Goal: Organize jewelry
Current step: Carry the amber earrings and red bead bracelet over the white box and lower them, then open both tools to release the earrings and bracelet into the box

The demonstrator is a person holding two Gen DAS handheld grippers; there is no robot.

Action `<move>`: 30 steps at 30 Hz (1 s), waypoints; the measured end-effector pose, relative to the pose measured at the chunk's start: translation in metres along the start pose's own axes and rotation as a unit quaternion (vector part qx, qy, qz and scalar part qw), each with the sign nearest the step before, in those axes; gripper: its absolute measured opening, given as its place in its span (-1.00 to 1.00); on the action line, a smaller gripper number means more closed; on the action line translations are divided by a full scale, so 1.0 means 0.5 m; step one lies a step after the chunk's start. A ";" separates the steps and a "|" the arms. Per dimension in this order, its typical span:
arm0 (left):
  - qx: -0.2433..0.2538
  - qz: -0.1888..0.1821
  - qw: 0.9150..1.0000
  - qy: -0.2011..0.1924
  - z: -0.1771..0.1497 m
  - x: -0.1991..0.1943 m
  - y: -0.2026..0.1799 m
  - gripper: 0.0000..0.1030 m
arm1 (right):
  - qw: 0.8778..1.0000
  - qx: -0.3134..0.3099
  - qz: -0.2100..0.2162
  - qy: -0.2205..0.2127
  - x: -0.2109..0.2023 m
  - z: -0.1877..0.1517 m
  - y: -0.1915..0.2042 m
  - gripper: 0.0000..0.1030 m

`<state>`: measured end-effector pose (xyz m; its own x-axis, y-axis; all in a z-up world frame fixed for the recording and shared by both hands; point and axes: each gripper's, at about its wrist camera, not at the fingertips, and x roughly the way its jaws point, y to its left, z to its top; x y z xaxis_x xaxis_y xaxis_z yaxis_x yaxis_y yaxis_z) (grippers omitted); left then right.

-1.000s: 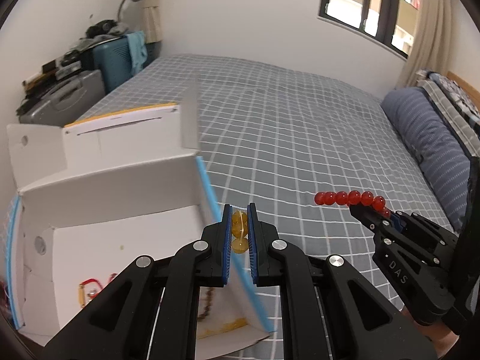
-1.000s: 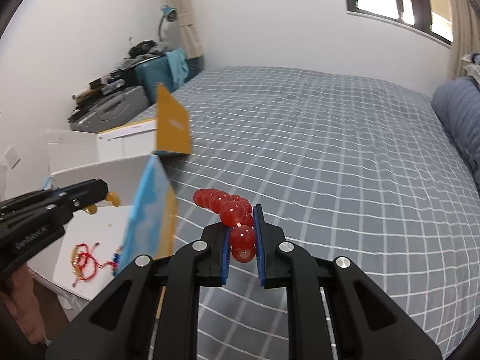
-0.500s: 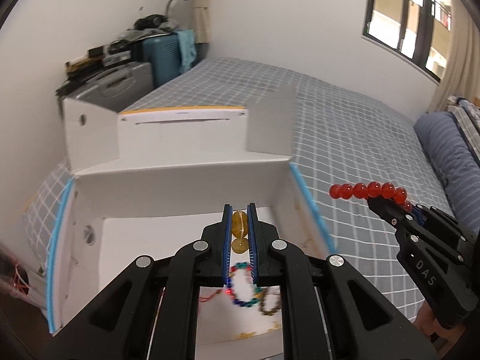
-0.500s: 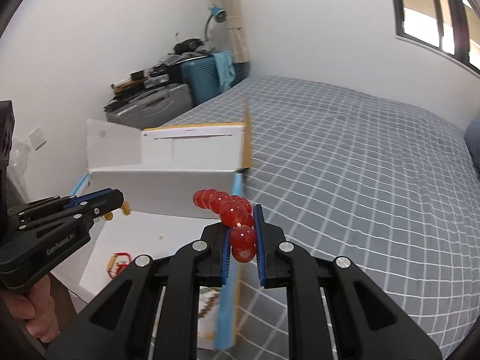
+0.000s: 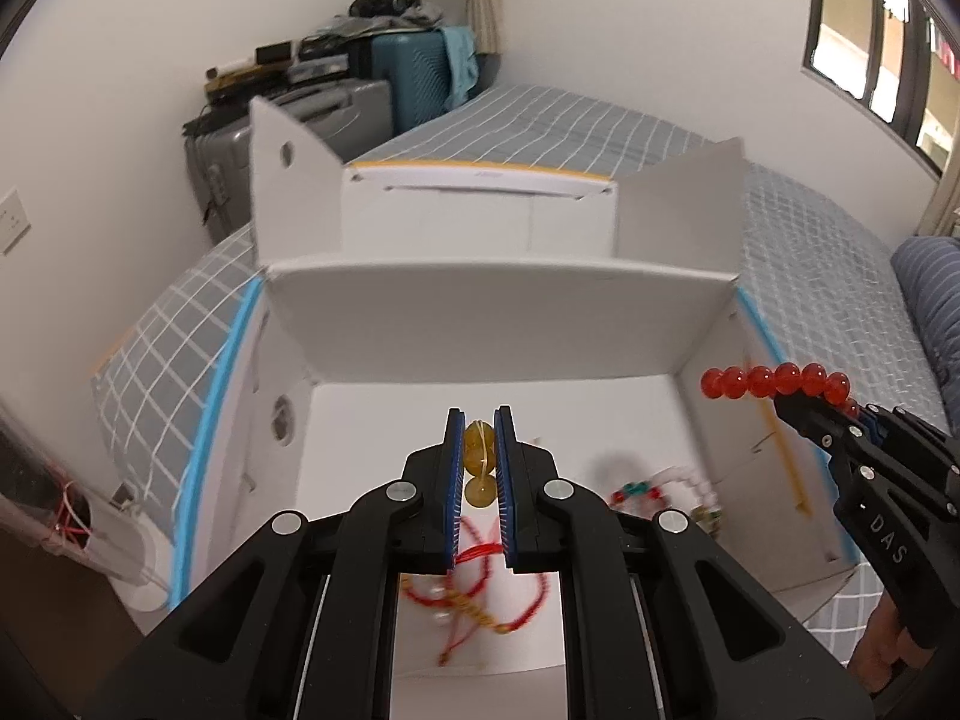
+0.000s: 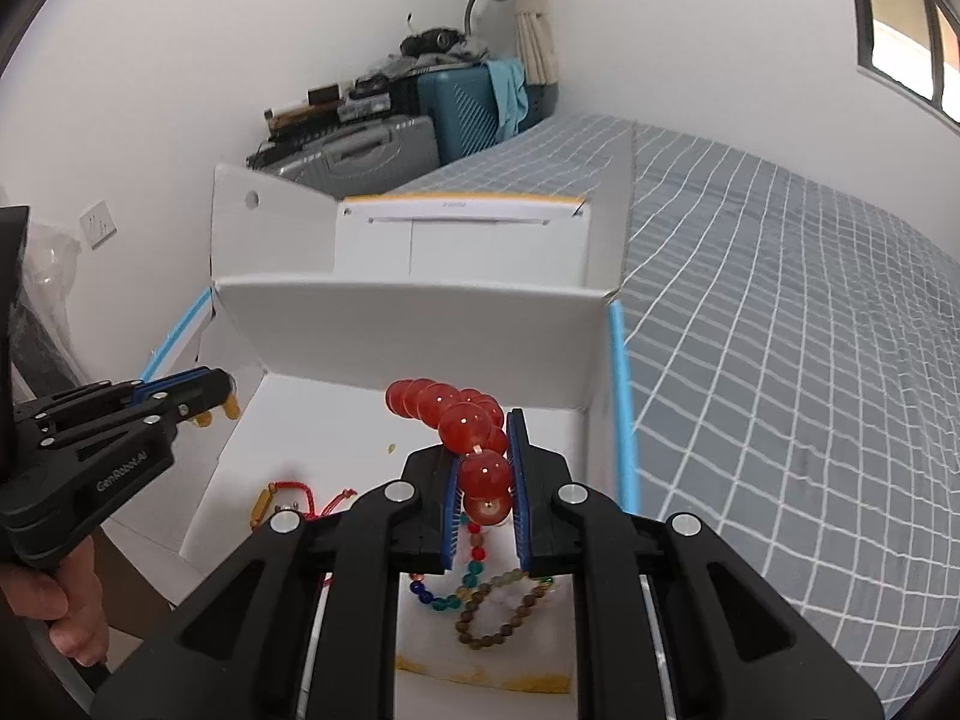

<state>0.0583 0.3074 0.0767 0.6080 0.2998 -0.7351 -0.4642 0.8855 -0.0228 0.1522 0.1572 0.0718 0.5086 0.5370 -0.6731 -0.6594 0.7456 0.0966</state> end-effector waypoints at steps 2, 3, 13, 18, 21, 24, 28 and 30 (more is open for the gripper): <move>-0.003 0.004 1.000 0.007 -0.010 0.007 0.015 -0.82 | 1.000 0.002 -0.001 0.012 0.018 -0.006 0.010 -0.75; -0.004 0.005 1.000 0.009 -0.012 0.009 0.018 -0.82 | 1.000 0.002 -0.001 0.021 0.029 -0.011 0.016 -0.75; -0.007 0.006 1.000 0.027 -0.033 0.030 0.033 -0.82 | 0.999 0.001 -0.004 0.054 0.073 -0.031 0.036 -0.75; -0.015 0.005 1.000 0.023 -0.031 0.021 0.034 -0.27 | 0.999 -0.007 -0.017 0.031 0.054 -0.027 0.041 -0.38; -0.021 0.008 1.000 0.009 -0.029 0.000 0.035 -0.08 | 1.000 -0.004 -0.021 0.006 0.024 -0.022 0.040 0.09; -0.020 0.009 1.000 -0.004 -0.030 -0.026 0.032 0.14 | 1.000 -0.002 -0.023 -0.010 -0.007 -0.019 0.037 0.39; -0.016 0.007 0.999 -0.029 -0.045 -0.072 0.025 0.38 | 0.999 0.002 -0.022 -0.026 -0.048 -0.028 0.030 0.67; -0.013 0.005 0.999 -0.038 -0.057 -0.094 0.022 0.57 | 0.999 0.001 -0.021 -0.033 -0.067 -0.041 0.031 0.79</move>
<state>0.0062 0.2928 0.0918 0.6504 0.3351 -0.6817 -0.4858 0.8734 -0.0342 0.1139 0.1426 0.0807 0.5702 0.5303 -0.6274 -0.6361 0.7683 0.0712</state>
